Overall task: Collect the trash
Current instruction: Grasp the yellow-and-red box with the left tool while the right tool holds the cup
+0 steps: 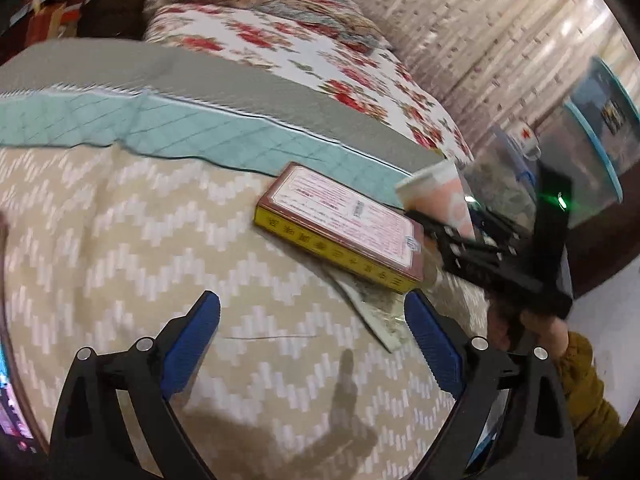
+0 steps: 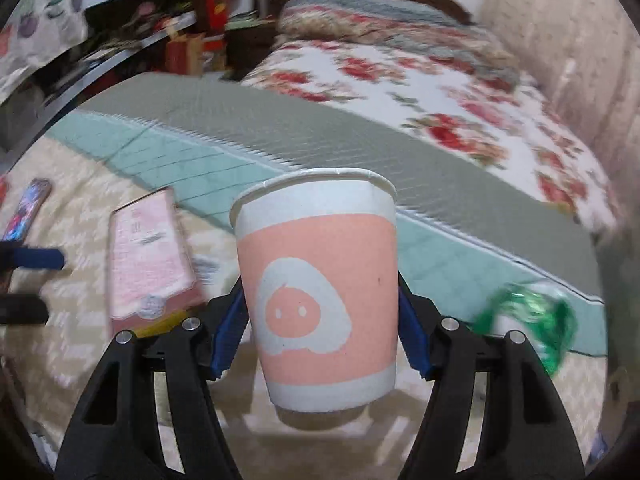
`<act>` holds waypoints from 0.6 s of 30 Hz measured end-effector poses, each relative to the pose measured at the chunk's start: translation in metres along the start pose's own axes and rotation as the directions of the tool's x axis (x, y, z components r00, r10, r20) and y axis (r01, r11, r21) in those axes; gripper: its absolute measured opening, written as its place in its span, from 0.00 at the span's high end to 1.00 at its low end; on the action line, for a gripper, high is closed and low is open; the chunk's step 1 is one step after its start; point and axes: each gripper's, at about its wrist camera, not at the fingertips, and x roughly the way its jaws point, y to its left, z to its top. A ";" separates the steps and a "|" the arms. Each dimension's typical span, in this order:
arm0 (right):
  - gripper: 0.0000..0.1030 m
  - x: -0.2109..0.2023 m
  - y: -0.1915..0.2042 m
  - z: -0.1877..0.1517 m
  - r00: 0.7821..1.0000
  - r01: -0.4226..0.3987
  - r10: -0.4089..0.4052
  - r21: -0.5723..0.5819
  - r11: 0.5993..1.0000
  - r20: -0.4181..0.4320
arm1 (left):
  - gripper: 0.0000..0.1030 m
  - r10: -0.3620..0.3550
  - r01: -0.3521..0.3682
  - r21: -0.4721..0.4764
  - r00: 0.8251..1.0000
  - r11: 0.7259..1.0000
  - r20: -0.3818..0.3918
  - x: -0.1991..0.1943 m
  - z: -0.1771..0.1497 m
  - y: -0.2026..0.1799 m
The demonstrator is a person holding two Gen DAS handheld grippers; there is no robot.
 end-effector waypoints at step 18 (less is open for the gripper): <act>0.34 -0.061 -0.047 -0.066 0.981 -0.183 0.145 0.349 0.919 0.132 | 0.09 0.126 -0.126 0.014 0.992 0.992 -0.015 0.021 0.023 -0.019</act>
